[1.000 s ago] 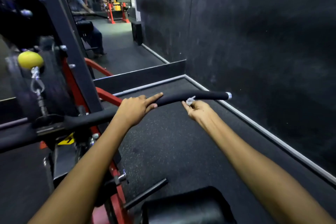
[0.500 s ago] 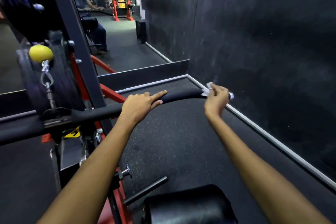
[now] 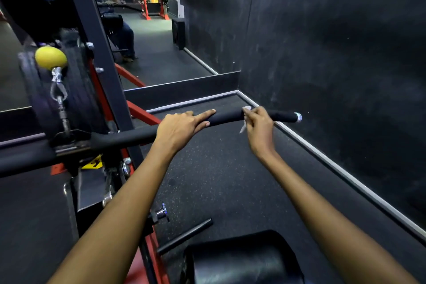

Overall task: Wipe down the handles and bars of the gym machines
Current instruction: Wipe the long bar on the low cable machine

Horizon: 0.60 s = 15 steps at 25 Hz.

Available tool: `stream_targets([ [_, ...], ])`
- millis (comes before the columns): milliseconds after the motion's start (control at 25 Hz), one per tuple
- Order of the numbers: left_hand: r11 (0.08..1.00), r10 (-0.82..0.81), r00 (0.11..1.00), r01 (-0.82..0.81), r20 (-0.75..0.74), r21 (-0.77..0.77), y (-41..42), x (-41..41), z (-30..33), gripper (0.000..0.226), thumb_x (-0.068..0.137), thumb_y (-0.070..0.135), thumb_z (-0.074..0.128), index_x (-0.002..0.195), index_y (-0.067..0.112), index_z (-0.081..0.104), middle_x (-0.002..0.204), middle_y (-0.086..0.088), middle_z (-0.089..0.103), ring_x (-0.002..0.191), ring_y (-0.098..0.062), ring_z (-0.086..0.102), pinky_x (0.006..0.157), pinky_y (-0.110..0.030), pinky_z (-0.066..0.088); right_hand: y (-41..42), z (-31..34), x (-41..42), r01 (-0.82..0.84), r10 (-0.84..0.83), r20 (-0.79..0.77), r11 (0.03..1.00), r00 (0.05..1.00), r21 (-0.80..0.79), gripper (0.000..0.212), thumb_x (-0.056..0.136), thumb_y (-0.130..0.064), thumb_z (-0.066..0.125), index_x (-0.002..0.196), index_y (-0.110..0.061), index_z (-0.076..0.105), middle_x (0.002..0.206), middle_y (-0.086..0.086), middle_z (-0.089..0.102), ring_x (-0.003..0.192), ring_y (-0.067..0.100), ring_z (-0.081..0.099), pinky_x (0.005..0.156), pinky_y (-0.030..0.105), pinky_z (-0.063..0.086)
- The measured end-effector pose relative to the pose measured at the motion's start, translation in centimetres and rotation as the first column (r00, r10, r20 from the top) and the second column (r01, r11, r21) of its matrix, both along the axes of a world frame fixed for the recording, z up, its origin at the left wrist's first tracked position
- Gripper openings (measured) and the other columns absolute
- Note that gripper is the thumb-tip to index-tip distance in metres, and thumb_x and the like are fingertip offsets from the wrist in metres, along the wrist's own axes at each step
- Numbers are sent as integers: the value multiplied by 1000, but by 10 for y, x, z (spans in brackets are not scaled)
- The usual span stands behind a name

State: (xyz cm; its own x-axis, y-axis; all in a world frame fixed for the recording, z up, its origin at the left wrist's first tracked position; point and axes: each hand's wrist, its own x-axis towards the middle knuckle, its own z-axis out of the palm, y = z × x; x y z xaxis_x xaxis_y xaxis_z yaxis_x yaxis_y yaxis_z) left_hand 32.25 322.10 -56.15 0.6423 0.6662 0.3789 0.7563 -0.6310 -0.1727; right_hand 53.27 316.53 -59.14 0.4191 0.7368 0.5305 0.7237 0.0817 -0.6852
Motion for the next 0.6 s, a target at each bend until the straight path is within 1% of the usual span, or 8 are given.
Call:
stream_targets([
  [40, 1000, 0, 1000, 0, 3, 7, 0, 0, 1, 56, 94, 59, 12, 149, 47, 16, 100, -3, 61, 86, -25, 65, 57, -33, 34, -2, 1, 8, -6, 4, 56, 1000, 998, 23, 14, 90, 0, 53, 93, 0, 66, 80, 7, 52, 69, 9, 49, 67, 13, 41],
  [120, 1000, -1, 1000, 1, -13, 27, -3, 0, 2, 57, 93, 59, 10, 149, 48, 14, 102, -2, 60, 86, -25, 65, 57, -33, 34, 1, 9, 46, 235, -232, -105, 972, 967, 14, 15, 88, 0, 51, 86, -9, 62, 78, 9, 55, 64, 9, 53, 59, 22, 40],
  [200, 999, 0, 1000, 1, -30, 32, -6, 1, 2, 54, 96, 58, 13, 149, 48, 13, 104, -1, 60, 88, -24, 65, 58, -32, 33, 6, 18, 86, 435, -495, -302, 866, 815, -245, 19, 86, 1, 48, 93, -6, 64, 93, 16, 62, 82, 24, 63, 67, 29, 43],
  [240, 999, -2, 999, 3, -36, 32, -7, 1, 3, 53, 97, 57, 15, 149, 48, 13, 105, -1, 60, 88, -24, 65, 58, -32, 33, 12, 21, 85, 463, -543, -236, 827, 806, -319, 24, 86, 1, 47, 98, -3, 67, 101, 18, 64, 94, 31, 61, 76, 31, 44],
  [360, 1000, 9, 999, -8, -42, 26, -7, 1, 4, 52, 98, 56, 17, 149, 48, 12, 106, 0, 60, 89, -23, 65, 59, -31, 32, 17, 25, 1, 146, -129, 136, 982, 982, -121, 30, 81, 9, 49, 102, 2, 70, 104, 18, 65, 100, 33, 56, 89, 25, 36],
  [440, 1000, 6, 999, -6, -39, 14, -7, 1, 3, 52, 98, 56, 17, 149, 48, 12, 105, -1, 60, 89, -24, 65, 59, -32, 32, 9, 11, -27, -69, 67, 305, 998, 950, -4, 27, 83, 8, 52, 103, 1, 69, 105, 14, 63, 99, 27, 52, 87, 21, 33],
  [520, 1000, -4, 999, 4, -43, 10, -9, 0, 3, 52, 98, 57, 16, 149, 48, 12, 105, -1, 60, 88, -23, 65, 59, -32, 33, 7, 5, 14, 5, -13, 313, 1000, 950, 26, 28, 85, 3, 48, 103, 0, 70, 106, 12, 64, 99, 26, 52, 86, 19, 33],
  [600, 1000, -15, 999, 16, -47, 9, -11, -1, 2, 53, 98, 57, 15, 150, 48, 11, 104, -1, 60, 89, -23, 65, 59, -31, 33, 1, 2, 79, 313, -291, 149, 936, 945, -161, 35, 86, -2, 40, 104, 2, 69, 107, 20, 64, 102, 34, 55, 88, 28, 38],
])
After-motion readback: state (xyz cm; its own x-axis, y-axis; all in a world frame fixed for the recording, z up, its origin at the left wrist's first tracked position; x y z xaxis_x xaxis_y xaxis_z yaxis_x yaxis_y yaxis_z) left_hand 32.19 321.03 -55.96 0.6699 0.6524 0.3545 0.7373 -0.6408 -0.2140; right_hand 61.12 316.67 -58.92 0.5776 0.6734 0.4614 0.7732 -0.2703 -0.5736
